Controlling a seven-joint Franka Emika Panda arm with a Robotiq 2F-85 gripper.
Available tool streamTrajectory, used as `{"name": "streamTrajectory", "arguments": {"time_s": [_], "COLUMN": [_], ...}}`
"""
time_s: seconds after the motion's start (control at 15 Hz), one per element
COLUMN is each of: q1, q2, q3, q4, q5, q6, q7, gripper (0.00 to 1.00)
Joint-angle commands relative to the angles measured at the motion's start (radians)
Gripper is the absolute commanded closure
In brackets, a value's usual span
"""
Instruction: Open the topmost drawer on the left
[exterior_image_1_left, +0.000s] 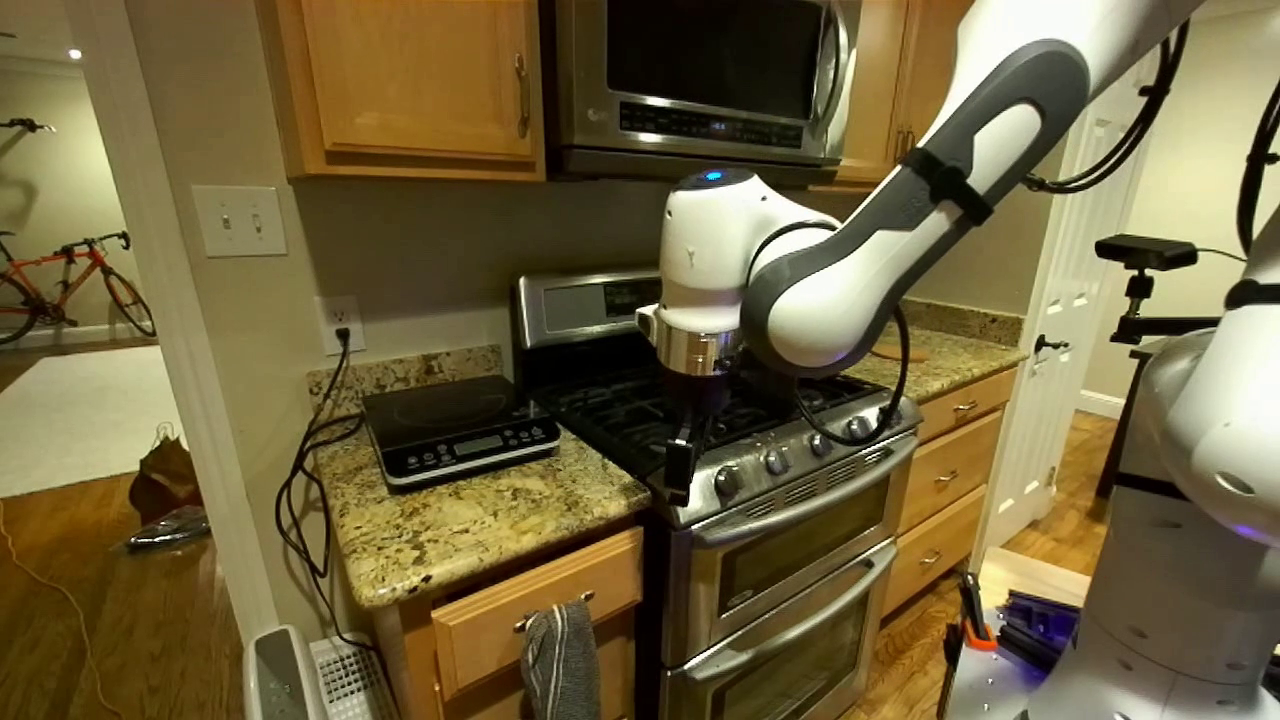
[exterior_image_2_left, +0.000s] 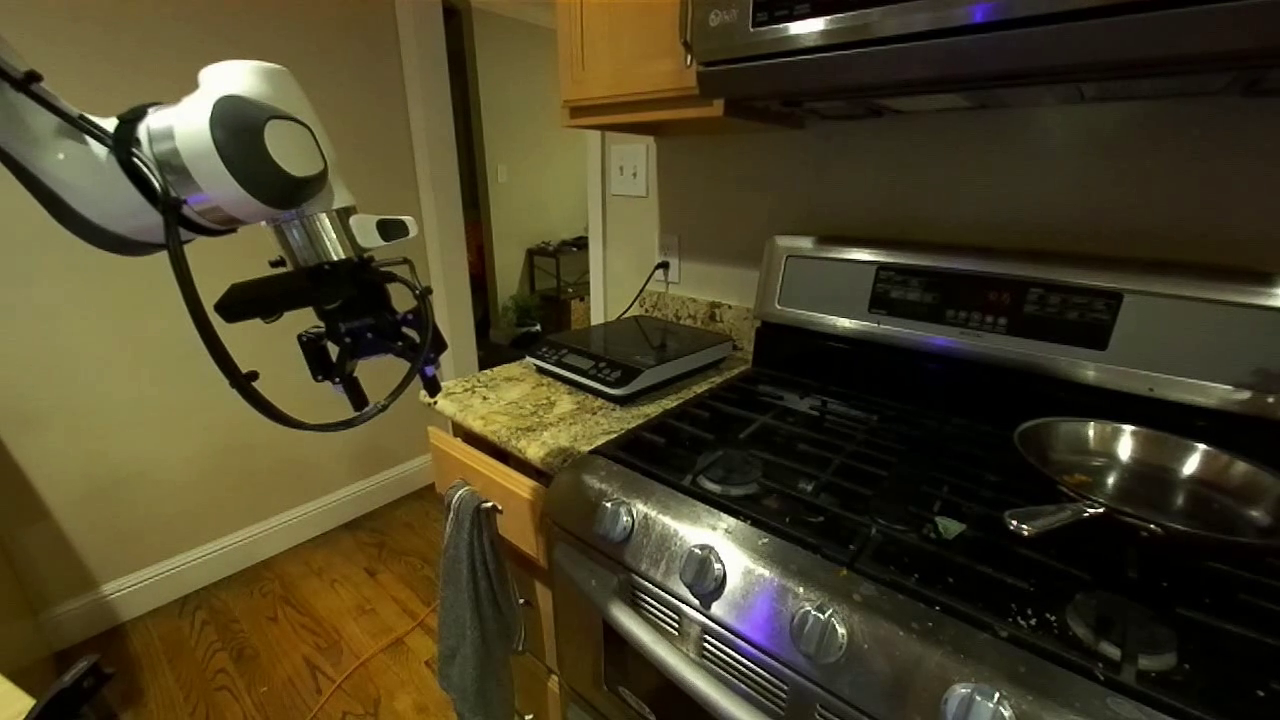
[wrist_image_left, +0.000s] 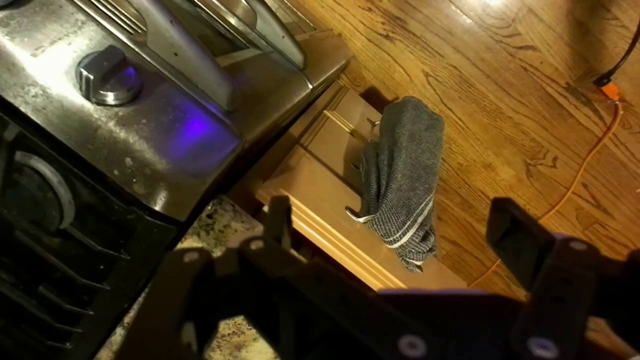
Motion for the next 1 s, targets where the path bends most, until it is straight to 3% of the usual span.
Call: {"name": "streamTrajectory", "arguments": {"time_s": [0.0,0.4,0.93], "q1": [0.018,0.015,0.042], "q2": [0.000,0.019,0.324], "q3": [-0.019,-0.015,-0.021], "q4": [0.001,0.009,0.153], "q5": [-0.005,-0.023,-0.219], "q6": [-0.003,0.016,0.191], "q7": [0.003,0.008,-0.009], "gripper": [0.00,0.00,0.00]}}
